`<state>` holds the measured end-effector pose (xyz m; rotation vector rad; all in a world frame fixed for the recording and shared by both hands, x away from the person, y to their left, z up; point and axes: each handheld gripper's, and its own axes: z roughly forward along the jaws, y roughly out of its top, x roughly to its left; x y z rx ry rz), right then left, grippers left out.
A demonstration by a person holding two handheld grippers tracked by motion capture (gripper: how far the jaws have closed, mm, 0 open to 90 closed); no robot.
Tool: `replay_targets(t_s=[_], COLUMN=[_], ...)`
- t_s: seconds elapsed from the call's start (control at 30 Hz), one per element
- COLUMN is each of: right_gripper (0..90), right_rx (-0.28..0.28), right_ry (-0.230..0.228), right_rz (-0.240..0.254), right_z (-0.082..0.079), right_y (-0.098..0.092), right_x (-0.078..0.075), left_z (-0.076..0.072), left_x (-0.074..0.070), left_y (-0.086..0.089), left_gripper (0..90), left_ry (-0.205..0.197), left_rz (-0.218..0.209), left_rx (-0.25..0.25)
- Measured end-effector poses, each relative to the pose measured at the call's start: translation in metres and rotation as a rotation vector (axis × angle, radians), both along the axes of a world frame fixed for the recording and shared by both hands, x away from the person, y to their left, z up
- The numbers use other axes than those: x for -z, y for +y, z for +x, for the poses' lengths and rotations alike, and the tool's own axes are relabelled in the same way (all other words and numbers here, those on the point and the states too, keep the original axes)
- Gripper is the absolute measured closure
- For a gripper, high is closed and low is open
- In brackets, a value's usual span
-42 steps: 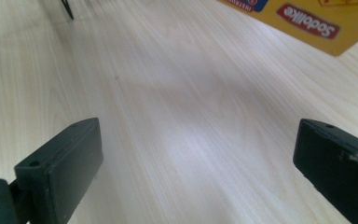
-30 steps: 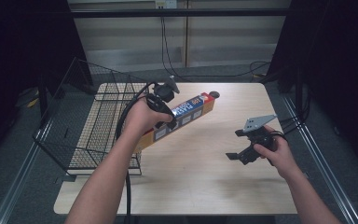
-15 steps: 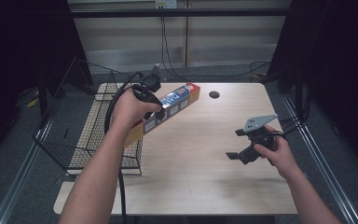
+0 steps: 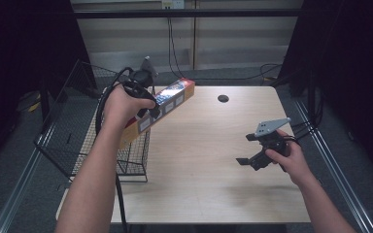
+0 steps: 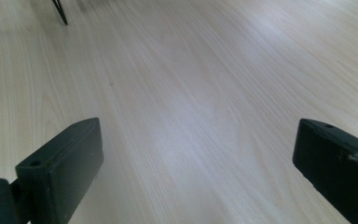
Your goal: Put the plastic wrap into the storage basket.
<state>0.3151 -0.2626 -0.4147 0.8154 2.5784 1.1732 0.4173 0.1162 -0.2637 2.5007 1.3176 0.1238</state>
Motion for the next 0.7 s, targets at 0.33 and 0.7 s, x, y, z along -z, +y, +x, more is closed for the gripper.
replay_targets(t_s=[0.33, 0.7], right_gripper=[1.5, 1.5], right_rx=[-0.008, 0.005], right_ry=[0.013, 0.010], right_rz=[-0.006, -0.004], right_z=[0.001, 0.002], right_y=[0.001, -0.001], right_x=[0.001, 0.001], left_z=[0.002, 0.005], left_x=[-0.007, -0.011], left_y=[0.021, 0.040], left_gripper=[43.7, 43.8], left_ry=[-0.013, -0.031], left_rz=[0.000, 0.005], left_rx=[-0.076, -0.181])
